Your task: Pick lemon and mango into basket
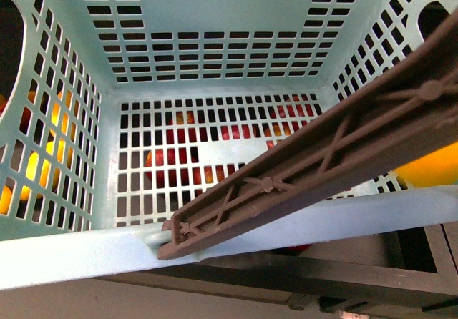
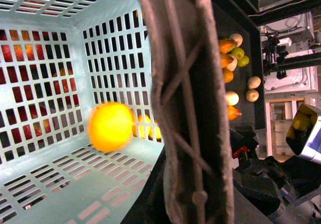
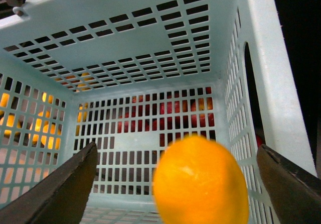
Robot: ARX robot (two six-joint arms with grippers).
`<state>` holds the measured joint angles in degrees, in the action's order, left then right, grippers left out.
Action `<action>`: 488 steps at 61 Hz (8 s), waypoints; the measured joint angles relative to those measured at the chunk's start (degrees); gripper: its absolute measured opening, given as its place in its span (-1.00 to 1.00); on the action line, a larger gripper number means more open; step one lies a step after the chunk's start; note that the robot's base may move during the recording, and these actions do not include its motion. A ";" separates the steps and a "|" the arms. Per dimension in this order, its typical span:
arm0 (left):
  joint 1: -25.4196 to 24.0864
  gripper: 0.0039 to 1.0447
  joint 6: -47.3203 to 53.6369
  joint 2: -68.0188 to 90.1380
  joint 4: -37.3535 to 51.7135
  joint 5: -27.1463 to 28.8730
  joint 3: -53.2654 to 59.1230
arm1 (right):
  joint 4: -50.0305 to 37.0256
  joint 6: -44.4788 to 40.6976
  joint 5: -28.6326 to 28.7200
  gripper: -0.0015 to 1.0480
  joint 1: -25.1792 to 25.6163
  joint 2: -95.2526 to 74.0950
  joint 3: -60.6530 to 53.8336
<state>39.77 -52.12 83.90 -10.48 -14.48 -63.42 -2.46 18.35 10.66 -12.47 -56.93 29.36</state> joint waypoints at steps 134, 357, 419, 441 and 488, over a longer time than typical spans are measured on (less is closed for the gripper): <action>-0.02 -0.89 -0.04 0.00 -0.02 0.46 0.00 | 2.47 -18.14 -10.67 0.49 12.52 56.57 -27.82; -0.02 -0.89 0.04 -0.31 0.07 0.57 0.00 | -17.70 -4.72 -13.99 0.83 26.73 -76.81 33.31; -0.02 -0.89 0.02 -0.31 0.07 0.35 0.00 | -14.56 -1.18 -15.56 0.26 27.45 -89.83 45.11; 0.00 -0.89 0.04 -0.31 0.07 0.35 0.00 | -20.94 -2.95 -10.23 0.10 28.89 -82.27 34.56; 0.00 -0.89 0.02 -0.31 0.07 0.33 0.00 | -8.50 -7.91 3.67 0.09 19.58 -12.48 5.31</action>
<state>39.77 -52.10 83.59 -10.41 -14.15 -63.42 -10.96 10.44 14.33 7.11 -69.41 34.68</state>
